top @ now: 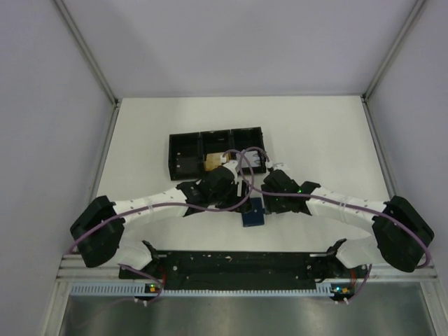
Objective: Take the credit cards out of the card holder
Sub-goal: Open the card holder at the center of the board.
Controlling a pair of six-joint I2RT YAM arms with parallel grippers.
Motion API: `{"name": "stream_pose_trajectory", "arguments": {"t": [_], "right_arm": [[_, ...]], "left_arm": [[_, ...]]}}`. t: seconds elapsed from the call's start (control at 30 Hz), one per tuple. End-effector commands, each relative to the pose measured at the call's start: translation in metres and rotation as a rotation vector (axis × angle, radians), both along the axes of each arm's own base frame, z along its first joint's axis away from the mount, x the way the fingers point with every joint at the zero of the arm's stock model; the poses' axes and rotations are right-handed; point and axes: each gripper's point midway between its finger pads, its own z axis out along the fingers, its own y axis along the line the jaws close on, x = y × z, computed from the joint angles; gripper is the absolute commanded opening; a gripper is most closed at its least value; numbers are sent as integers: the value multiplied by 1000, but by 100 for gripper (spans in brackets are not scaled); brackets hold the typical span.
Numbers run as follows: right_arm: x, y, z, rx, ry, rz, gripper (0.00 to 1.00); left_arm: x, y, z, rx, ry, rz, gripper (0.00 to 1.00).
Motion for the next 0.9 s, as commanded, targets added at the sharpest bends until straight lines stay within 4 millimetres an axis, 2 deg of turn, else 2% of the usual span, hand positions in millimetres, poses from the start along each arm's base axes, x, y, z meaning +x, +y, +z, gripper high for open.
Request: {"name": "stream_pose_trajectory", "arguments": {"t": [0.0,0.1,0.3,0.47,0.6,0.7,0.8,0.87], "right_arm": [[9,3,15,123,-48,-28,56],[12,-6,10,129,-48,-51,48],[9,-10,-1,138,-27,-58,47],[6,-13,-9,166,-5,-89,37],[2,-6,-12,204,9,-74,27],[1,-1,-7,242,8,-54,24],[1,6,7,292,-10,-38,23],[1,10,22,333,-33,-29,29]], "left_arm": [[8,-27,11,-47,-16,-6,77],[8,-35,0,-28,5,-15,76],[8,-39,-27,28,45,-21,65],[6,-30,-55,97,84,-4,38],[2,-21,-72,141,114,15,33],[-1,-14,-81,162,126,32,24],[-3,-10,-82,167,127,39,21],[-3,-9,-80,165,120,41,21]]}}
